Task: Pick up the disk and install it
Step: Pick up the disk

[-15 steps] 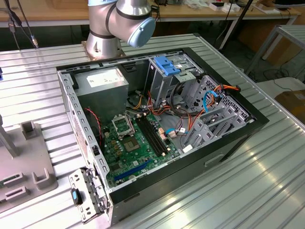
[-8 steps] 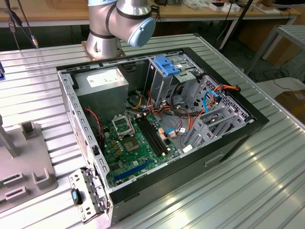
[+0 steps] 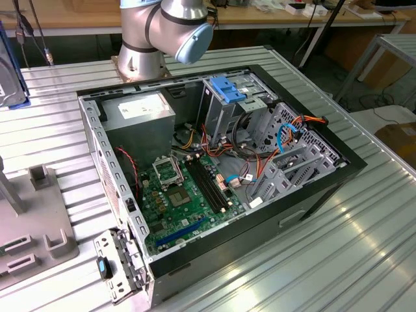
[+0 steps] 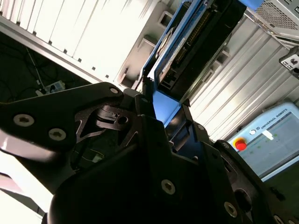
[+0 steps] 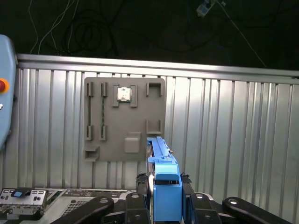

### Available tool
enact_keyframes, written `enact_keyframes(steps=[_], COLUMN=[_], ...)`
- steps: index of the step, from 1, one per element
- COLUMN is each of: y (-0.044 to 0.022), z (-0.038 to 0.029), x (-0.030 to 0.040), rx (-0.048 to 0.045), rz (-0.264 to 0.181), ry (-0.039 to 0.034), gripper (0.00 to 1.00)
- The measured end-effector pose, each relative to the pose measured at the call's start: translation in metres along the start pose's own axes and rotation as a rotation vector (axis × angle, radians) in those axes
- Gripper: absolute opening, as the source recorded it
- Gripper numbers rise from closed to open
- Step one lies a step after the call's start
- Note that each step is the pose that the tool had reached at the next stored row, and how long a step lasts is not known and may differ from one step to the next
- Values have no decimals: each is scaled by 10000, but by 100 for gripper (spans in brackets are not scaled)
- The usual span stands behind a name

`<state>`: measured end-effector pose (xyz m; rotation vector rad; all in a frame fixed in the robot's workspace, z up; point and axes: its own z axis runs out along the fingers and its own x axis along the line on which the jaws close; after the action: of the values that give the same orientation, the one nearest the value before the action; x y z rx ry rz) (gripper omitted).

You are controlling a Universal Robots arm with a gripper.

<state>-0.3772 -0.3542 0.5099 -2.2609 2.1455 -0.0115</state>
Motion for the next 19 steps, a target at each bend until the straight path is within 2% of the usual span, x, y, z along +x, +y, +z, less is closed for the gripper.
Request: enact_keyframes(steps=[1,2,12,17,19], y=[-73,-89,-96,-151,-203], z=[2,2,2,4,4], x=[4,5,5,8,10], rx=[0,0,0,0,-1], rz=[0,0,0,0,0], ry=[0,0,0,0,0], gripper=[36,36,36,36,36])
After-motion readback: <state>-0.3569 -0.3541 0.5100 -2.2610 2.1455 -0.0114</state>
